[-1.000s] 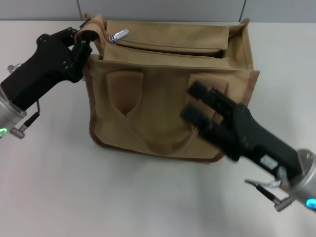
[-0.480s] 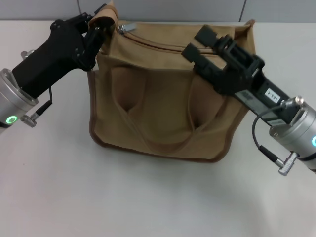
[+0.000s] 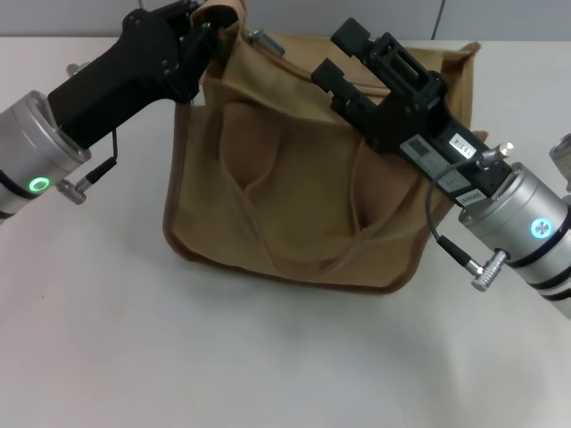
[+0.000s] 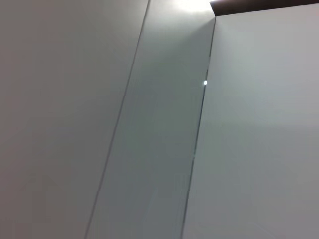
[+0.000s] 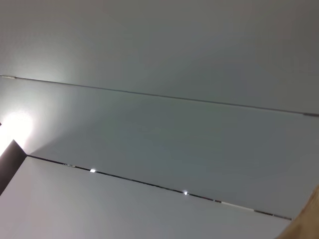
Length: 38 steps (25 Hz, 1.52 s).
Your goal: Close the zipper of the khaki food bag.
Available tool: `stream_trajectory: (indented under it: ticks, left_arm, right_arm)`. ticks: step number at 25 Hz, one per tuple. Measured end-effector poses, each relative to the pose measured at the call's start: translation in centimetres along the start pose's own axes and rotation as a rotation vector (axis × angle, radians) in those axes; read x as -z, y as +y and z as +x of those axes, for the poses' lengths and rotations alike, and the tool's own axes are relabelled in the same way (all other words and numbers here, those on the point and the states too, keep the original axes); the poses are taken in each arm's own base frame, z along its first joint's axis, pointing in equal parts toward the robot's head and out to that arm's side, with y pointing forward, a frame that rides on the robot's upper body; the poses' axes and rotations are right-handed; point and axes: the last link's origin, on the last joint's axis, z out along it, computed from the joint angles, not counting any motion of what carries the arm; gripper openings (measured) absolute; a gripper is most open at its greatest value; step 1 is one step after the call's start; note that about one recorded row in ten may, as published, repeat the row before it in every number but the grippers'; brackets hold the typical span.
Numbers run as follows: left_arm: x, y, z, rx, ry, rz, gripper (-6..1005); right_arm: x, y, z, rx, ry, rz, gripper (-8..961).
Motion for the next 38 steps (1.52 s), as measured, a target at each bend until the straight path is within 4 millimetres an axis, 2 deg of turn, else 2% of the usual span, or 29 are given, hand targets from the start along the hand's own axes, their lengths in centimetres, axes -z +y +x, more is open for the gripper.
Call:
stream_trajectory:
  ticks: [7, 19, 20, 21, 23, 25, 26, 29, 30, 31, 34, 35, 38]
  left_arm:
    - [-0.3, 0.0, -0.2, -0.009, -0.013, -0.006, 34]
    - [-0.7, -0.3, 0.1, -0.018, -0.010, -0.004, 35]
    - [-0.8, -0.3, 0.1, -0.019, -0.009, -0.005, 35]
    - [-0.8, -0.3, 0.1, -0.019, -0.009, -0.005, 36]
    - [-0.8, -0.3, 0.2, -0.019, -0.009, -0.005, 36]
    - [-0.8, -0.4, 0.3, -0.018, -0.008, -0.009, 36]
    - [-0.8, -0.4, 0.3, -0.018, -0.008, -0.009, 36]
    - [-0.9, -0.3, 0.3, -0.017, -0.007, -0.012, 37]
    - [-0.9, -0.3, 0.3, -0.016, -0.006, -0.015, 37]
    - [-0.9, -0.3, 0.3, -0.016, -0.006, -0.015, 37]
    - [-1.0, -0.2, 0.4, -0.016, -0.002, -0.024, 37]
    - [-1.1, -0.1, 0.4, -0.015, 0.000, -0.029, 37]
    - [-1.2, 0.0, 0.4, -0.012, 0.002, -0.040, 38]
  right_arm:
    - [-1.3, 0.0, 0.2, 0.047, 0.018, 0.002, 691]
    - [-1.4, 0.3, 0.3, 0.378, 0.014, -0.022, 690]
    - [-1.2, 0.6, 0.3, 0.476, 0.001, -0.041, 689]
    - [-1.2, 0.6, 0.3, 0.476, 0.001, -0.041, 689]
    - [-0.8, 1.1, 0.1, 0.628, -0.030, -0.073, 689]
    - [0.3, 1.9, -0.3, 0.878, -0.110, -0.095, 689]
    - [0.3, 1.9, -0.3, 0.878, -0.110, -0.095, 689]
    - [0.9, 2.1, -0.8, 1.156, -0.172, -0.072, 689]
    - [1.0, 2.0, -0.9, 1.326, -0.184, -0.043, 688]
    - [1.0, 2.0, -0.9, 1.326, -0.184, -0.043, 688]
    - [0.6, 1.6, -0.9, 1.519, -0.173, 0.000, 688]
    - [-0.1, 1.3, -0.9, 1.625, -0.166, 0.036, 688]
    - [-0.8, 1.1, -1.0, 1.693, -0.163, 0.070, 688]
